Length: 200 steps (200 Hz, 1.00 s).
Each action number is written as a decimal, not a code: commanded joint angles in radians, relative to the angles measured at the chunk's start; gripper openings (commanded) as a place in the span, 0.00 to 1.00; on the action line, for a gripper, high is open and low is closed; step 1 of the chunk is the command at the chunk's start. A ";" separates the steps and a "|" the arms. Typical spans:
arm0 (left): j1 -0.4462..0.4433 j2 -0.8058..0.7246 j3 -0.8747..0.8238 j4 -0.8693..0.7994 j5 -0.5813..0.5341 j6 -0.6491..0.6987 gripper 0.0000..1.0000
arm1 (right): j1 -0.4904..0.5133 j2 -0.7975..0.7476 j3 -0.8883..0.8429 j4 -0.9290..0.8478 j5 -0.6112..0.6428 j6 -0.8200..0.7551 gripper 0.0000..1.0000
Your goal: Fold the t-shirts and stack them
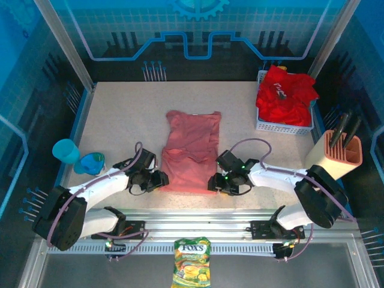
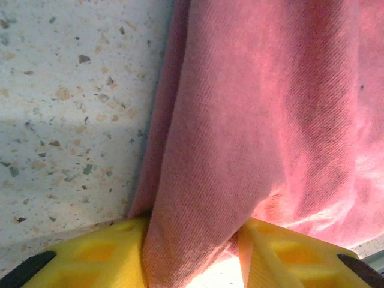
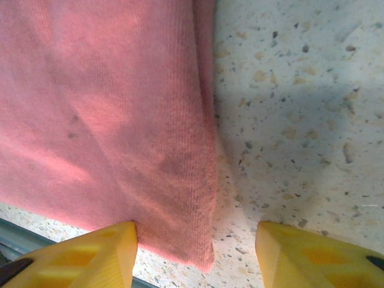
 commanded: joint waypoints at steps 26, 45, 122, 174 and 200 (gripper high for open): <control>0.004 0.016 0.008 -0.068 -0.039 0.046 0.42 | 0.052 0.050 0.048 0.027 -0.097 0.027 0.55; 0.005 0.035 0.012 -0.065 -0.041 0.050 0.42 | 0.054 0.057 0.074 -0.010 -0.081 0.016 0.55; 0.004 0.083 -0.008 0.016 0.004 0.024 0.33 | 0.066 0.079 0.016 0.062 -0.050 0.042 0.46; -0.001 0.016 -0.007 -0.028 0.015 0.011 0.11 | 0.066 0.018 0.003 0.026 0.023 0.013 0.17; -0.010 -0.036 -0.007 -0.066 0.020 -0.012 0.03 | 0.064 -0.029 -0.014 0.008 0.041 -0.001 0.04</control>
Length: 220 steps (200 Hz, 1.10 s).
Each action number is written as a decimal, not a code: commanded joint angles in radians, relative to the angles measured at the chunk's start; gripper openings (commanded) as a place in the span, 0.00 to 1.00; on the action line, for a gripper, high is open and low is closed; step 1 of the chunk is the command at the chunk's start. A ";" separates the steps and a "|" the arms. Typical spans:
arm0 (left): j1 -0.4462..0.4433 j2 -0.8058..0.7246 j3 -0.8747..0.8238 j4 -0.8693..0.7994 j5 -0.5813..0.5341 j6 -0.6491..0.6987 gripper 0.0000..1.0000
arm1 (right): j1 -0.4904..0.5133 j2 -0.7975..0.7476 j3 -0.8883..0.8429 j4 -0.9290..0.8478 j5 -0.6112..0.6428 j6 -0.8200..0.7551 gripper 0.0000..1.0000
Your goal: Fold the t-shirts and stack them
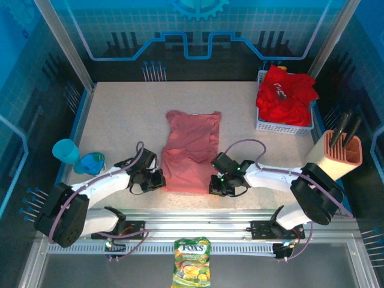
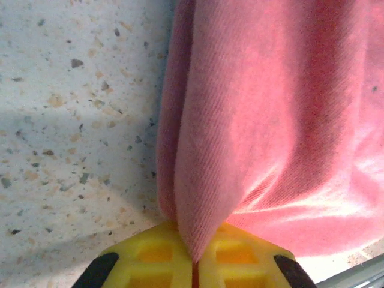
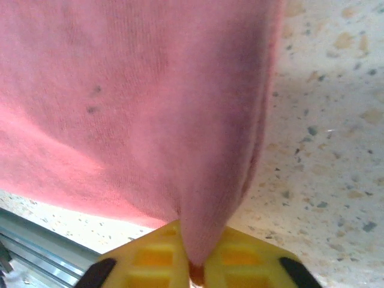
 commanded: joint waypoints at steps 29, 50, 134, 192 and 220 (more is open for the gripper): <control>-0.038 -0.096 -0.042 -0.084 0.026 -0.083 0.00 | 0.014 -0.082 -0.066 -0.015 0.024 -0.014 0.00; -0.089 -0.111 -0.063 -0.092 0.023 -0.131 0.00 | 0.021 -0.112 -0.103 -0.005 0.011 0.005 0.00; -0.177 -0.234 0.169 -0.355 -0.024 -0.230 0.00 | 0.023 -0.280 0.046 -0.296 -0.002 0.021 0.00; -0.014 -0.086 0.390 -0.404 0.027 -0.084 0.00 | -0.192 -0.166 0.316 -0.379 -0.117 -0.173 0.00; 0.046 0.045 0.524 -0.401 0.050 -0.009 0.00 | -0.252 -0.017 0.480 -0.413 -0.154 -0.278 0.00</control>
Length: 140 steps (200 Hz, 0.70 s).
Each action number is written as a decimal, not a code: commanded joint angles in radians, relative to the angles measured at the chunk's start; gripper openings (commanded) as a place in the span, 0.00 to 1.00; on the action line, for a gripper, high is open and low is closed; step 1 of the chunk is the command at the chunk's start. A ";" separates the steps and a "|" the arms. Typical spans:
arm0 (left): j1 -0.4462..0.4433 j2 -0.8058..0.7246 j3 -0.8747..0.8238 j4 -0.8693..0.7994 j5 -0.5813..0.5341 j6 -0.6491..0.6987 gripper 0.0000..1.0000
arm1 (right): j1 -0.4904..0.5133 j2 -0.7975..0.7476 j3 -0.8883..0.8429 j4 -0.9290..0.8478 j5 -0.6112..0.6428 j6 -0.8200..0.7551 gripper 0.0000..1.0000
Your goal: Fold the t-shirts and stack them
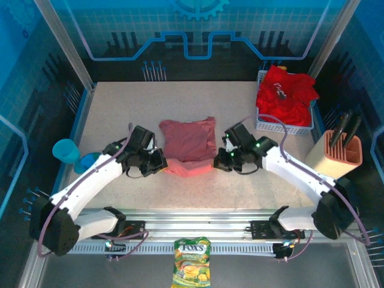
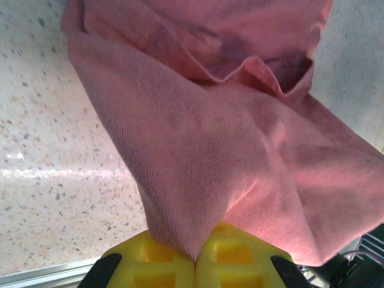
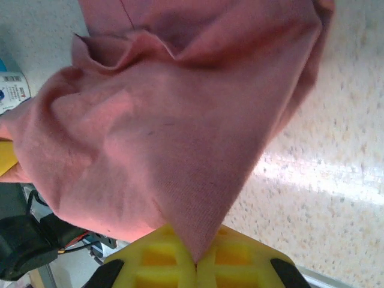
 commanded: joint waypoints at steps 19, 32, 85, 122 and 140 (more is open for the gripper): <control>0.070 0.185 0.205 -0.034 0.042 0.144 0.00 | -0.081 0.188 0.219 -0.084 -0.082 -0.170 0.00; 0.093 0.242 0.260 -0.025 0.055 0.165 0.00 | -0.110 0.233 0.275 -0.091 -0.089 -0.191 0.00; 0.185 0.450 0.440 0.005 0.097 0.202 0.00 | -0.221 0.440 0.488 -0.128 -0.132 -0.264 0.00; 0.234 0.609 0.594 0.006 0.132 0.210 0.00 | -0.252 0.594 0.661 -0.163 -0.155 -0.299 0.00; 0.244 0.684 0.676 0.002 0.149 0.206 0.00 | -0.265 0.668 0.748 -0.190 -0.157 -0.308 0.00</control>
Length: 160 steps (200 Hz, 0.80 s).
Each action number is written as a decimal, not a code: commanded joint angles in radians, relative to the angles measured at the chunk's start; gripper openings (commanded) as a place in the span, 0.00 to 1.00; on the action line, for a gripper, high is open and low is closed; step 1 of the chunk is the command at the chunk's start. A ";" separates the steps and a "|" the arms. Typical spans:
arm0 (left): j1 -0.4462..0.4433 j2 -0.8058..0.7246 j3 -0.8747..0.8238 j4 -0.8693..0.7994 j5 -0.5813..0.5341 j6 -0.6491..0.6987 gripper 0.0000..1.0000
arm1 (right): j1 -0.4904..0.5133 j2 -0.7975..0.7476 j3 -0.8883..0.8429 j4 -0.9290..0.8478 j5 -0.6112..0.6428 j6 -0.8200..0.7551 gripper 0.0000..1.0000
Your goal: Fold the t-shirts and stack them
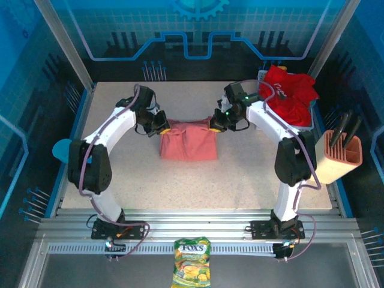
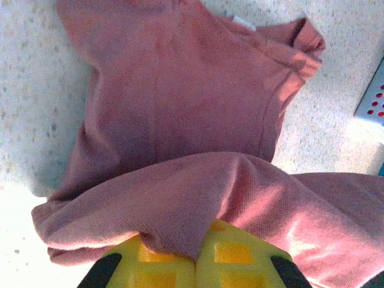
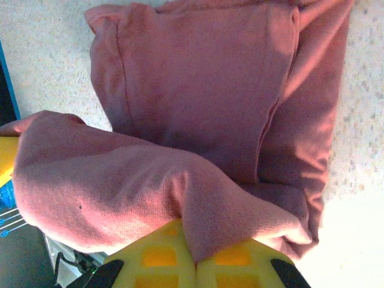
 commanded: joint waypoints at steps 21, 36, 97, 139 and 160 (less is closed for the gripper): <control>0.024 0.138 0.176 0.005 0.064 0.014 0.00 | -0.024 0.153 0.208 -0.099 -0.024 -0.052 0.00; 0.032 0.176 0.206 0.011 0.064 0.008 0.00 | -0.031 0.208 0.270 -0.122 -0.016 -0.058 0.00; 0.088 0.319 0.314 0.037 0.103 -0.017 0.00 | -0.081 0.353 0.428 -0.172 -0.025 -0.057 0.00; 0.106 0.412 0.408 0.039 0.129 -0.028 0.01 | -0.108 0.449 0.531 -0.198 -0.034 -0.057 0.00; 0.114 0.463 0.442 0.057 0.138 -0.031 0.23 | -0.124 0.492 0.557 -0.149 -0.063 -0.040 0.11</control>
